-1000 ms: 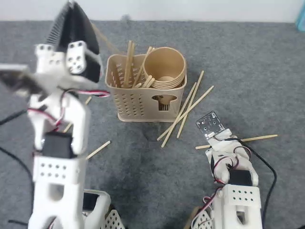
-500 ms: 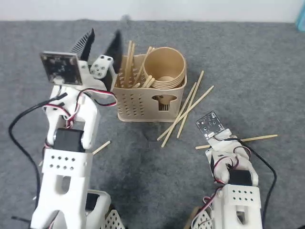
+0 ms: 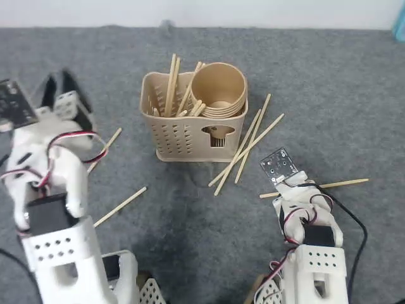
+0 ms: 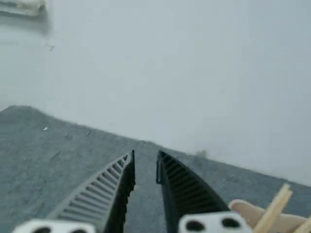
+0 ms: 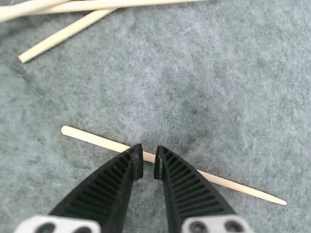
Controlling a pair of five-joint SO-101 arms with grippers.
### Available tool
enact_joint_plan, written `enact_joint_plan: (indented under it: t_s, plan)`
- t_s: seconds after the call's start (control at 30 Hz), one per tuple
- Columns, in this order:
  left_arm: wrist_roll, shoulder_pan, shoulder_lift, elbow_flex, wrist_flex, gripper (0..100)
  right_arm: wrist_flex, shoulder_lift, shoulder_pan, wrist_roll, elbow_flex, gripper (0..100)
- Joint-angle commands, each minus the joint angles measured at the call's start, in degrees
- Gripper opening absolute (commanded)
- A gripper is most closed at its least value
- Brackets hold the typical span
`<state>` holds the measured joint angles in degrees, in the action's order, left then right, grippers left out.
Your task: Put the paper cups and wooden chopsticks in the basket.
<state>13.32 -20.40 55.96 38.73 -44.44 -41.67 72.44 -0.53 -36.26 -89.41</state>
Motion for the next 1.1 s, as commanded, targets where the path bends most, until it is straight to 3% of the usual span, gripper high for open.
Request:
enact_joint_plan:
  t_s: [0.0, 0.27, 0.47, 0.83, 0.97, 1.07]
  plan:
    - [-3.16, -3.43, 1.14, 3.3, -0.62, 1, 0.84, 1.19, 0.4, 0.18, 0.35, 5.4]
    - [-18.9, -3.69, 1.05, 17.89, -0.44, 1, 0.66, 1.19, 0.4, 0.44, 0.35, 5.4]
    - [-20.75, -4.66, -0.97, 20.79, -0.62, 1, 0.66, 1.19, 0.4, 0.44, 0.35, 5.4]
    - [-21.19, -4.84, -33.76, 4.18, -4.84, 1, 0.66, 1.19, 0.22, 0.53, 0.35, 5.4]
    - [-27.25, -4.75, -47.38, -3.74, -5.01, 1, 0.66, 1.19, 0.22, 0.53, 0.35, 5.4]
    - [-31.65, -4.75, -56.97, -11.74, -9.58, 2, 0.66, 1.19, 0.22, 0.53, 0.35, 5.4]
